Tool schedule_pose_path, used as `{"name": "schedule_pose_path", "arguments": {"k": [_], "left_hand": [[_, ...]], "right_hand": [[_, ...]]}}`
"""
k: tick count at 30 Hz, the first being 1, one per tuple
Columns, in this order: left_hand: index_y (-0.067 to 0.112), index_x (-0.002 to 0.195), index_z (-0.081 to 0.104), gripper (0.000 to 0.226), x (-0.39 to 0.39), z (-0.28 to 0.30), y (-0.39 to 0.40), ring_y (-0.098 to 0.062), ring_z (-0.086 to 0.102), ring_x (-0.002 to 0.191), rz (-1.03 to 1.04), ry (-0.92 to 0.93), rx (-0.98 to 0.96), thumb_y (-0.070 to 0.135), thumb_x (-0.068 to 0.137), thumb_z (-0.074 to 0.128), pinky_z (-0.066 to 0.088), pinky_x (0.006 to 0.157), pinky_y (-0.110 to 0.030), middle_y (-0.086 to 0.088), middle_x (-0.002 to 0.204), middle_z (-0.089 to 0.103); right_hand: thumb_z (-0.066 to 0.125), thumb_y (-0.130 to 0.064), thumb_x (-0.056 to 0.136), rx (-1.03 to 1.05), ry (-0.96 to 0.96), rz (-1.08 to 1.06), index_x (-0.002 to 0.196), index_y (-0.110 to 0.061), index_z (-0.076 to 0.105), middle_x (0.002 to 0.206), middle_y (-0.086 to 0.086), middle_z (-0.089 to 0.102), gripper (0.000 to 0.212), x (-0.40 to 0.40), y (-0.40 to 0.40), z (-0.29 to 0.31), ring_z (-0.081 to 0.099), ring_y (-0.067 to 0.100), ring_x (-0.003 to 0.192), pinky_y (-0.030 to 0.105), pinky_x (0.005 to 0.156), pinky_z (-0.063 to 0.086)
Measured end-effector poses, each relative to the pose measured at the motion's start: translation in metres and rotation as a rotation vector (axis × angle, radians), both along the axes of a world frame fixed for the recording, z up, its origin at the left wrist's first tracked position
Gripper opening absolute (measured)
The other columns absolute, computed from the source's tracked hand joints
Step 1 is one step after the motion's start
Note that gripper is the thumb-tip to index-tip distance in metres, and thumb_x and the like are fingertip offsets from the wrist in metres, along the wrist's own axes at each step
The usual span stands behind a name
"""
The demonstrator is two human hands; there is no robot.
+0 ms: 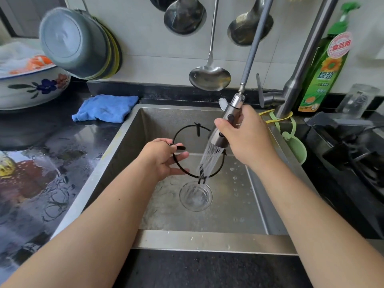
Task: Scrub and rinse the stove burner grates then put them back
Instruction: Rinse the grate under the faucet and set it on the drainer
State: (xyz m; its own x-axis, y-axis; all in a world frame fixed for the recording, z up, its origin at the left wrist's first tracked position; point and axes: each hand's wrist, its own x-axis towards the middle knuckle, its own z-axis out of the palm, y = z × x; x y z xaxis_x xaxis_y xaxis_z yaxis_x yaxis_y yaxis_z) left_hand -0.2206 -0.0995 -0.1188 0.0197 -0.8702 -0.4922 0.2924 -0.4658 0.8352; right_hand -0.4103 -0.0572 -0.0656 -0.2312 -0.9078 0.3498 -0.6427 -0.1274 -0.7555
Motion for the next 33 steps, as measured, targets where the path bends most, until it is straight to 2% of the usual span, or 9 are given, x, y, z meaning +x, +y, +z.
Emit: {"name": "schedule_pose_path", "arguments": {"k": [3,8,11,15,21,24,26,30,33], "left_hand": [[0.014,0.11,0.05,0.021,0.001,0.001,0.001,-0.024,0.072,0.076,0.006,-0.012,0.001,-0.003,0.106,0.039,0.06,0.057,-0.055,-0.011,0.104,0.071],[0.015,0.112,0.051,0.022,0.003,0.001,0.0,-0.021,0.071,0.074,0.006,-0.001,0.006,-0.003,0.106,0.039,0.059,0.063,-0.056,-0.01,0.101,0.071],[0.016,0.108,0.054,0.023,0.004,0.001,0.0,-0.019,0.07,0.073,-0.005,-0.026,0.006,-0.003,0.105,0.041,0.059,0.065,-0.056,-0.009,0.098,0.072],[0.016,0.096,0.057,0.026,0.003,0.001,0.002,-0.018,0.068,0.071,-0.04,-0.082,0.005,-0.003,0.106,0.041,0.059,0.068,-0.056,-0.008,0.096,0.072],[0.018,0.103,0.058,0.024,0.003,-0.001,-0.001,-0.016,0.067,0.07,-0.085,-0.132,0.007,-0.001,0.105,0.043,0.059,0.066,-0.054,-0.005,0.089,0.073],[0.019,0.103,0.06,0.025,0.002,-0.002,0.0,-0.018,0.066,0.069,-0.156,-0.193,-0.012,-0.001,0.104,0.045,0.059,0.073,-0.056,-0.005,0.089,0.074],[0.019,0.1,0.061,0.025,0.001,-0.002,0.001,-0.019,0.066,0.07,-0.204,-0.238,-0.028,-0.001,0.104,0.046,0.057,0.081,-0.059,-0.006,0.09,0.075],[0.019,0.098,0.061,0.026,-0.001,-0.002,0.001,-0.02,0.066,0.072,-0.277,-0.285,-0.06,-0.002,0.102,0.048,0.054,0.088,-0.062,-0.006,0.088,0.076],[0.019,0.097,0.062,0.023,-0.003,-0.002,0.003,-0.018,0.066,0.07,-0.342,-0.306,-0.103,-0.001,0.102,0.05,0.053,0.086,-0.055,-0.004,0.085,0.076]], "right_hand": [[0.067,-0.042,0.091,0.004,0.015,-0.044,0.099,-0.018,0.055,0.09,-0.005,0.06,0.029,-0.003,-0.001,-0.001,0.058,0.015,0.083,0.024,0.06,0.04],[0.067,-0.039,0.092,0.006,0.059,-0.077,0.095,-0.017,0.051,0.085,-0.006,0.056,0.027,-0.012,-0.002,-0.001,0.053,0.017,0.077,0.027,0.058,0.035],[0.067,-0.037,0.092,0.003,0.072,-0.105,0.099,-0.017,0.052,0.089,-0.003,0.059,0.026,-0.02,-0.005,-0.002,0.056,0.022,0.084,0.033,0.066,0.041],[0.065,-0.034,0.094,0.019,0.051,-0.116,0.103,-0.018,0.053,0.097,-0.002,0.06,0.023,-0.027,-0.008,-0.004,0.056,0.023,0.093,0.034,0.076,0.04],[0.066,-0.036,0.093,0.013,0.053,-0.118,0.106,-0.019,0.055,0.102,0.0,0.063,0.024,-0.026,-0.013,-0.005,0.058,0.024,0.097,0.036,0.08,0.045],[0.066,-0.037,0.093,0.008,0.035,-0.114,0.107,-0.02,0.055,0.102,-0.002,0.063,0.024,-0.025,-0.014,-0.007,0.059,0.024,0.099,0.041,0.086,0.05],[0.066,-0.037,0.093,0.002,0.034,-0.105,0.106,-0.02,0.055,0.101,-0.004,0.063,0.024,-0.024,-0.014,-0.007,0.06,0.023,0.098,0.039,0.085,0.049],[0.065,-0.036,0.094,0.001,0.028,-0.061,0.104,-0.019,0.054,0.095,-0.008,0.06,0.022,-0.02,-0.013,-0.006,0.058,0.019,0.093,0.031,0.074,0.038],[0.065,-0.037,0.094,0.005,-0.008,-0.024,0.109,-0.021,0.055,0.102,-0.007,0.062,0.024,-0.015,-0.013,-0.007,0.059,0.017,0.097,0.032,0.077,0.042]]}}
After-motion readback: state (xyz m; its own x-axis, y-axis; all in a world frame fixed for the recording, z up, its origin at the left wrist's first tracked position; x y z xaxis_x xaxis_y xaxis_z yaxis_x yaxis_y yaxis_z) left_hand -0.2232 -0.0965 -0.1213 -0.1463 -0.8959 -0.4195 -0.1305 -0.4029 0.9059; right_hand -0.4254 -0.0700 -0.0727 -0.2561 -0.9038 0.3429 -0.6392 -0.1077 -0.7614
